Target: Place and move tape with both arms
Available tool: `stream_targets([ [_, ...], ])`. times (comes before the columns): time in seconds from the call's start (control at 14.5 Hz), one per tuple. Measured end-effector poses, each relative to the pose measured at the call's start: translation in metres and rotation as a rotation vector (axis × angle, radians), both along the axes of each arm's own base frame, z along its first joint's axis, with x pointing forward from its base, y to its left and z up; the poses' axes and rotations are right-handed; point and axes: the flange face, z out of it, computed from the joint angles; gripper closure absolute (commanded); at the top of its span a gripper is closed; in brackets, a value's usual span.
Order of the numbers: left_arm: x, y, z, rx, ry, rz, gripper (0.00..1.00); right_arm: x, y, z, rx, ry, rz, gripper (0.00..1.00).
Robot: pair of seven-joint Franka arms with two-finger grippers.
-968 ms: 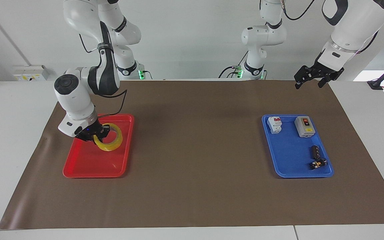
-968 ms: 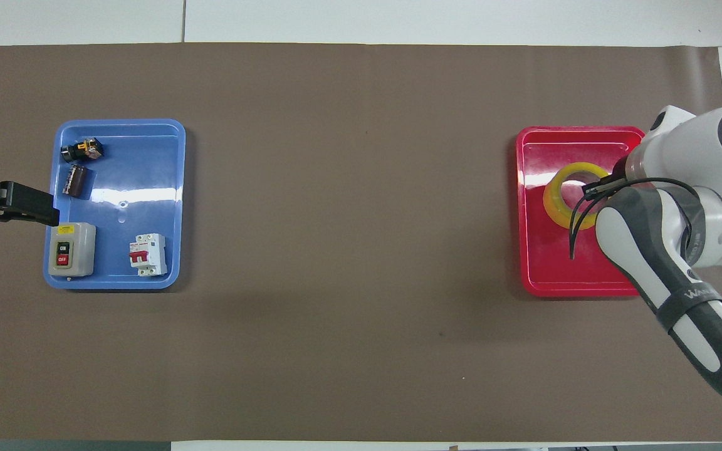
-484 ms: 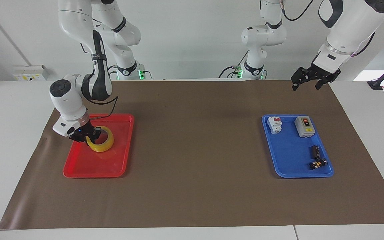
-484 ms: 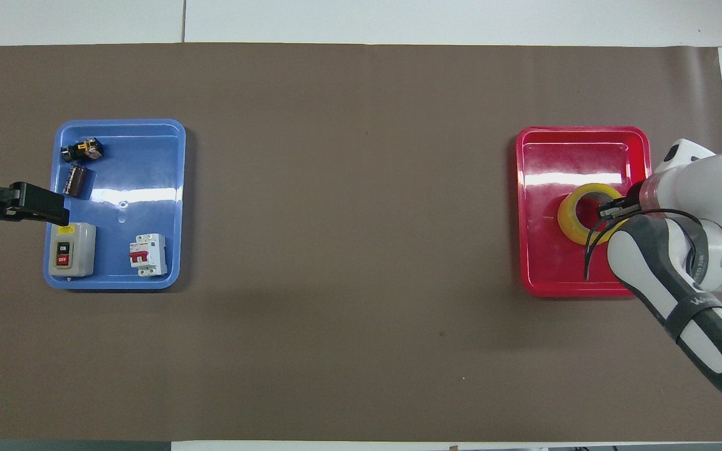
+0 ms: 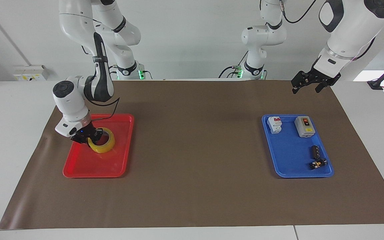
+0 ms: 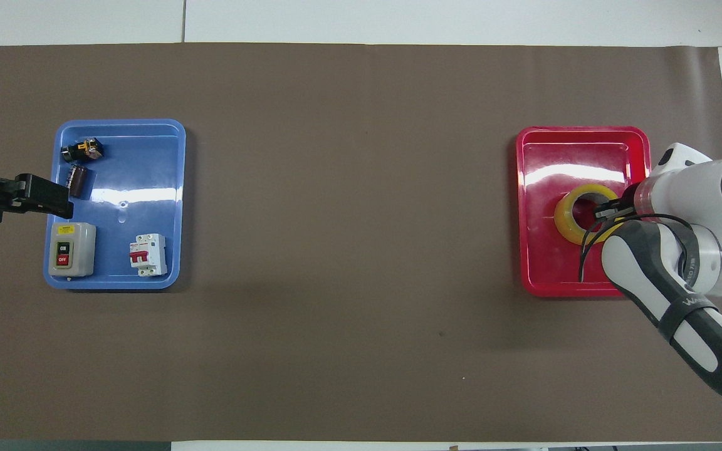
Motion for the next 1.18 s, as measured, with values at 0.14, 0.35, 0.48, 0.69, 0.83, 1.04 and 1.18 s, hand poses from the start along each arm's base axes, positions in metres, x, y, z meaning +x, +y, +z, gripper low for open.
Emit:
stream_targets([
  [0.14, 0.001, 0.000, -0.001, 0.000, 0.003, 0.000, 0.00, 0.001, 0.000, -0.001, -0.001, -0.016, 0.001, 0.00],
  [0.35, 0.001, -0.007, -0.002, 0.000, 0.006, -0.018, 0.00, 0.005, 0.000, 0.002, 0.000, -0.026, -0.004, 0.00],
  [0.48, 0.000, -0.012, -0.003, 0.000, 0.007, -0.027, 0.00, 0.014, 0.005, 0.021, 0.007, 0.006, -0.060, 0.00],
  [0.69, 0.000, -0.013, -0.003, 0.000, 0.006, -0.030, 0.00, 0.030, 0.030, 0.099, 0.012, 0.069, -0.200, 0.00],
  [0.83, 0.000, -0.013, -0.003, 0.000, 0.006, -0.030, 0.00, 0.031, 0.045, 0.162, 0.005, 0.108, -0.256, 0.00],
  [1.04, 0.000, -0.013, -0.001, 0.000, 0.003, -0.030, 0.00, 0.021, 0.049, 0.248, -0.004, 0.143, -0.282, 0.00],
  [1.18, -0.002, -0.013, 0.004, -0.001, -0.006, -0.030, 0.00, 0.004, 0.048, 0.296, -0.004, 0.139, -0.292, 0.00],
])
